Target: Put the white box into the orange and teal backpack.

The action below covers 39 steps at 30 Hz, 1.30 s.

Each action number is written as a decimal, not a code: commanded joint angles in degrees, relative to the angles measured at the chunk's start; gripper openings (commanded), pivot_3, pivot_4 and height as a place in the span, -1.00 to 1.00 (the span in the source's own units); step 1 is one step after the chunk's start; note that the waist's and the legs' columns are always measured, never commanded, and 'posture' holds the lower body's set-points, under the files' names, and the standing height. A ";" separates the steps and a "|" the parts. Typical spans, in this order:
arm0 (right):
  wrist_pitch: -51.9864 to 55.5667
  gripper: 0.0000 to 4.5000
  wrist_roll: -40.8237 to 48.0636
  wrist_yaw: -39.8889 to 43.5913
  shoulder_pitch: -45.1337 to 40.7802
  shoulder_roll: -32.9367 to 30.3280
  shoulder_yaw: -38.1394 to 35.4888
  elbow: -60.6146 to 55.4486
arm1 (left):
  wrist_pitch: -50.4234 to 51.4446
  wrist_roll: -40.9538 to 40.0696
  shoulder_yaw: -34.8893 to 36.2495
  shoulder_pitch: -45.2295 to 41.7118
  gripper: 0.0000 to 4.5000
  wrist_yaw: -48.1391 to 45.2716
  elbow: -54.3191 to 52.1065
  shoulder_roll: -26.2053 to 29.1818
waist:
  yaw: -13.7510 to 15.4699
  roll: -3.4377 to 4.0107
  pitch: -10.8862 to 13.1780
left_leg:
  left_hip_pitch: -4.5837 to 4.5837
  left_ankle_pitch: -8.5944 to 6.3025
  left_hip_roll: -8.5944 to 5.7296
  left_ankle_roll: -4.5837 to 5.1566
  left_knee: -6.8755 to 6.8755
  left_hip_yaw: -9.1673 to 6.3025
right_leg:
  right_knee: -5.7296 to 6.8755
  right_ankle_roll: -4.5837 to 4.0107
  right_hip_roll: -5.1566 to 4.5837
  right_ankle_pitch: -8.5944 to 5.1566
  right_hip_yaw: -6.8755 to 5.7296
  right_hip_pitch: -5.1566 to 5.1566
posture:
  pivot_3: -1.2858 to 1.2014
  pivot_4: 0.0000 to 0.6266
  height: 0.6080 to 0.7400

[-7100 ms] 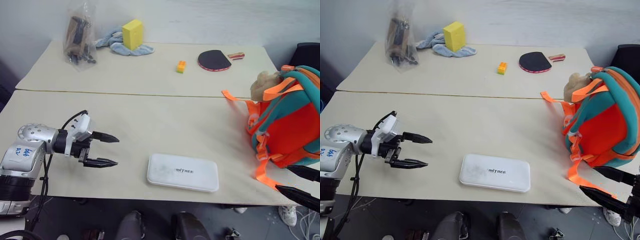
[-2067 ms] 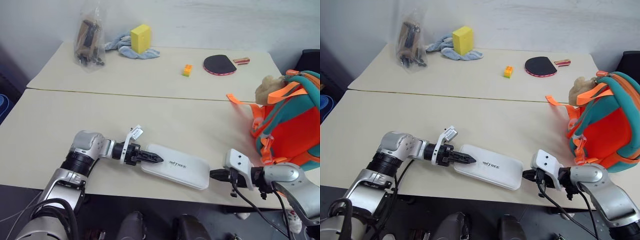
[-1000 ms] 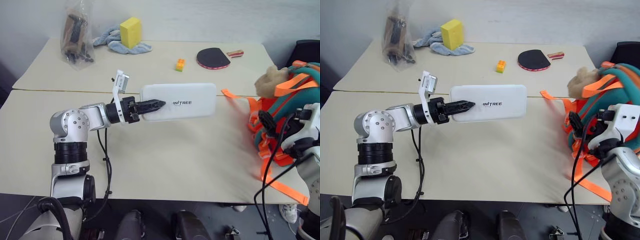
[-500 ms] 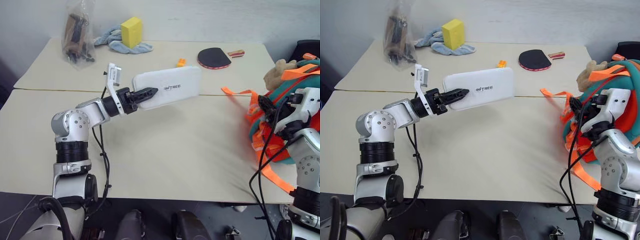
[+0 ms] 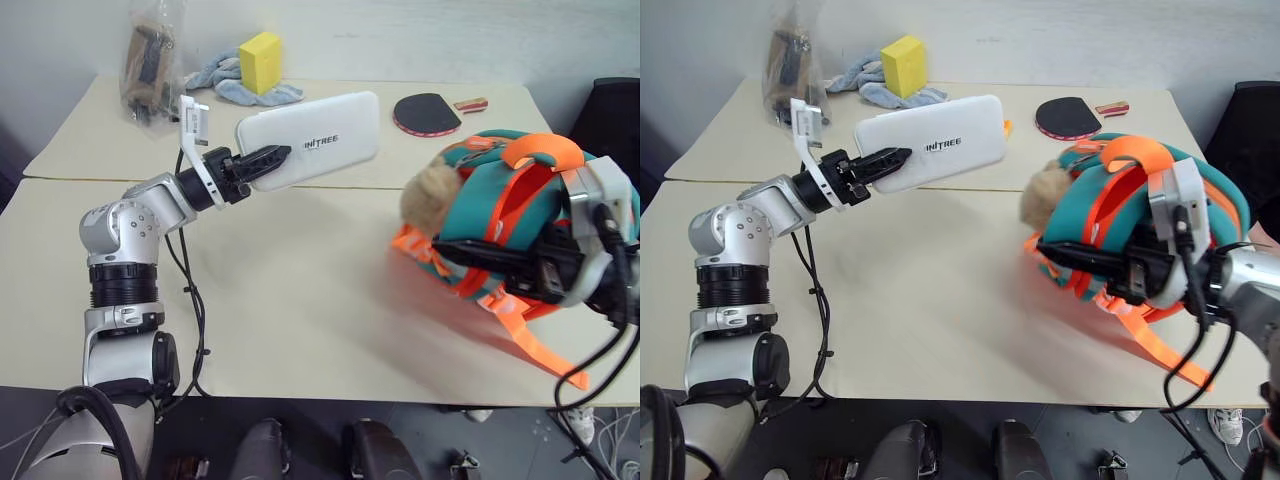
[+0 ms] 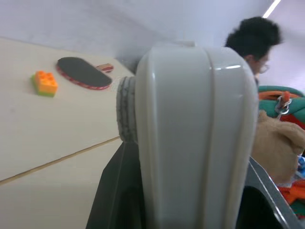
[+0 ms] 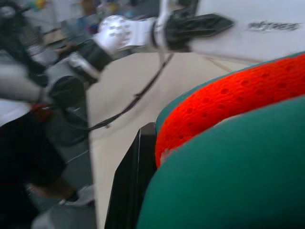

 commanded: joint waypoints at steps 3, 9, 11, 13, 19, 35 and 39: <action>3.91 -0.99 6.03 9.00 4.55 -7.24 -6.86 0.29 | 2.23 -6.14 0.83 -0.58 -0.44 -9.51 -6.30 3.42 | 0.07 -0.04 0.02 | -0.04 -0.04 -0.02 0.07 0.02 -0.03 | -0.12 0.00 -0.03 0.00 -0.04 0.07 | 0.03 -0.52 1.00; 4.40 -0.99 3.57 11.16 9.28 -9.10 -8.50 2.92 | 3.48 -8.78 -0.71 -0.14 -0.44 -14.71 -12.44 5.66 | 0.08 -0.10 0.06 | -0.03 -0.07 -0.03 0.14 0.14 -0.06 | -0.09 0.01 -0.06 0.01 -0.06 0.15 | 0.03 -0.52 1.00; 4.15 -0.99 3.22 11.38 9.95 -9.15 -8.51 2.96 | 3.23 -8.50 -1.41 0.08 -0.44 -15.88 -12.85 6.22 | 0.08 -0.10 0.05 | -0.02 -0.06 -0.05 0.14 0.15 -0.05 | -0.08 0.02 -0.07 0.01 -0.04 0.15 | 0.03 -0.52 1.00; 4.02 -0.99 3.04 11.44 10.26 -9.12 -8.49 3.18 | 2.41 -7.65 -2.39 -0.26 -0.44 -17.69 -11.78 6.83 | 0.06 -0.10 0.06 | 0.00 -0.06 -0.04 0.13 0.15 -0.06 | -0.05 0.02 -0.05 0.01 -0.05 0.15 | 0.03 -0.52 1.00; 4.11 -0.99 2.25 11.27 10.78 -9.07 -8.47 3.87 | -12.39 4.29 -12.05 -4.04 -0.44 -25.95 -4.77 7.82 | 0.27 -0.10 0.06 | 0.02 -0.05 -0.04 0.14 0.17 -0.05 | -0.05 0.02 -0.04 0.01 -0.04 0.16 | 0.03 -0.52 1.00; 1.30 -0.99 -0.04 7.76 10.45 -6.90 -5.26 1.17 | -31.86 19.52 -24.59 -13.00 -0.44 -36.31 8.77 -2.38 | 1.41 -0.11 0.06 | -0.05 -0.08 -0.07 0.24 0.24 -0.04 | -0.07 0.08 -0.05 0.05 -0.02 0.15 | 0.03 -0.52 1.00; -0.71 -0.99 -1.43 4.22 8.76 -4.29 -2.37 -0.20 | -32.71 22.75 -26.71 -12.66 -0.44 -29.61 9.37 -11.43 | 1.55 -0.12 0.06 | -0.08 -0.08 -0.07 0.27 0.32 -0.05 | -0.03 0.08 -0.07 0.05 -0.03 0.14 | 0.03 -0.52 1.00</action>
